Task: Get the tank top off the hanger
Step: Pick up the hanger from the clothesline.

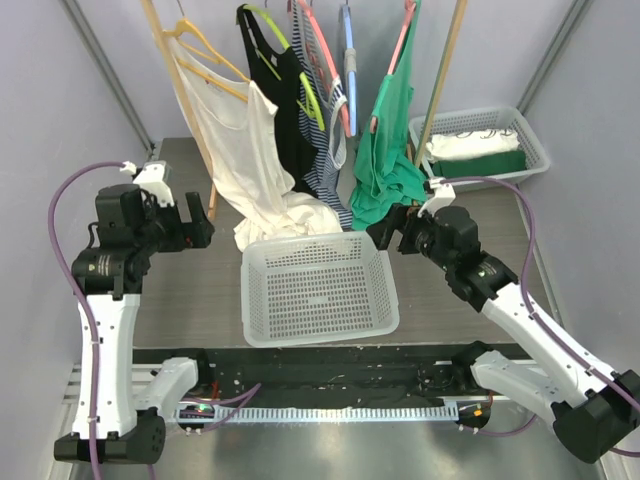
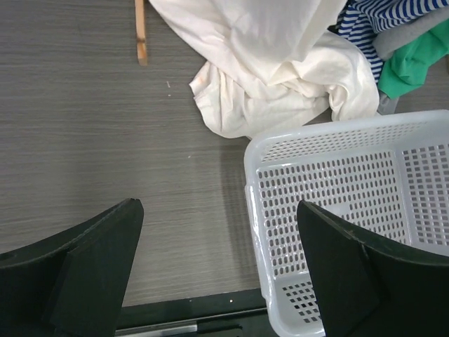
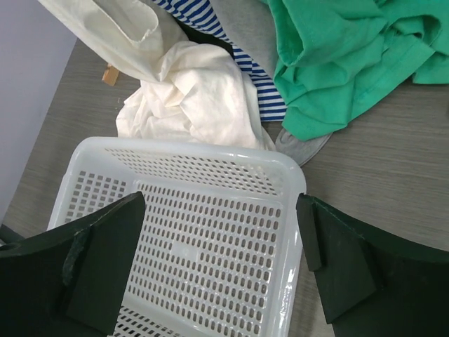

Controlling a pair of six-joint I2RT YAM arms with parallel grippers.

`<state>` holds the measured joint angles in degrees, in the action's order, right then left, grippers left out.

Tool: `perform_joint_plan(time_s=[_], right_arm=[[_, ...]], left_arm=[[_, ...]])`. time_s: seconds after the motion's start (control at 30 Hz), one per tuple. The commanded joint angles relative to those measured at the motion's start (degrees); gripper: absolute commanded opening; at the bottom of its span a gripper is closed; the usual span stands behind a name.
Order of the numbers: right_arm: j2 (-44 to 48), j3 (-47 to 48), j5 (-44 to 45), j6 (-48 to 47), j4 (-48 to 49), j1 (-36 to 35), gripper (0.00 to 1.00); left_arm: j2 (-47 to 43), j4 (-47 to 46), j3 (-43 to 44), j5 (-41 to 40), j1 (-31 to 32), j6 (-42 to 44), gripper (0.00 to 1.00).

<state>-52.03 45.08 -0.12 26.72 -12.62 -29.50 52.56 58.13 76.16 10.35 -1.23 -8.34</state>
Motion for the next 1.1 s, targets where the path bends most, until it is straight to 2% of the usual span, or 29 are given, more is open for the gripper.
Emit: perform_joint_plan(time_s=[0.0,0.13,0.17,0.47,0.53,0.8,1.0,1.07], right_arm=[[-2.19,5.45,3.1,-4.3,-2.57,-0.04,0.96],[-3.51,6.68,6.09,-5.8,-3.29,-0.56,0.95],[-3.52,6.86,8.01,-5.98,-3.55,-0.91,0.95],[-5.8,7.48,11.02,-5.98,-2.94,-3.37,0.95],[-6.33,7.13,11.8,-5.72,-2.41,-3.9,0.96],[-8.52,7.21,13.83,-5.8,-1.09,-5.48,0.96],[-9.4,6.51,13.04,-5.63,-0.04,-6.1,0.96],[-9.41,6.07,12.69,-5.45,0.05,-6.19,0.96]], left_arm=[[0.0,-3.36,1.45,-2.18,0.0,-1.07,0.98],[2.98,-6.01,5.04,-1.47,0.01,-2.81,0.89],[6.21,-5.57,6.96,-2.08,0.0,-3.52,0.88],[21.26,-8.74,32.53,-7.35,0.71,-10.64,0.84],[25.99,-9.78,39.39,-8.67,4.56,-11.26,0.84],[44.81,-11.54,63.99,-24.75,14.76,-10.47,0.84],[51.59,-19.18,66.92,-35.98,19.34,-11.09,0.83],[52.82,-21.55,66.92,-39.25,19.78,-11.43,0.8]])
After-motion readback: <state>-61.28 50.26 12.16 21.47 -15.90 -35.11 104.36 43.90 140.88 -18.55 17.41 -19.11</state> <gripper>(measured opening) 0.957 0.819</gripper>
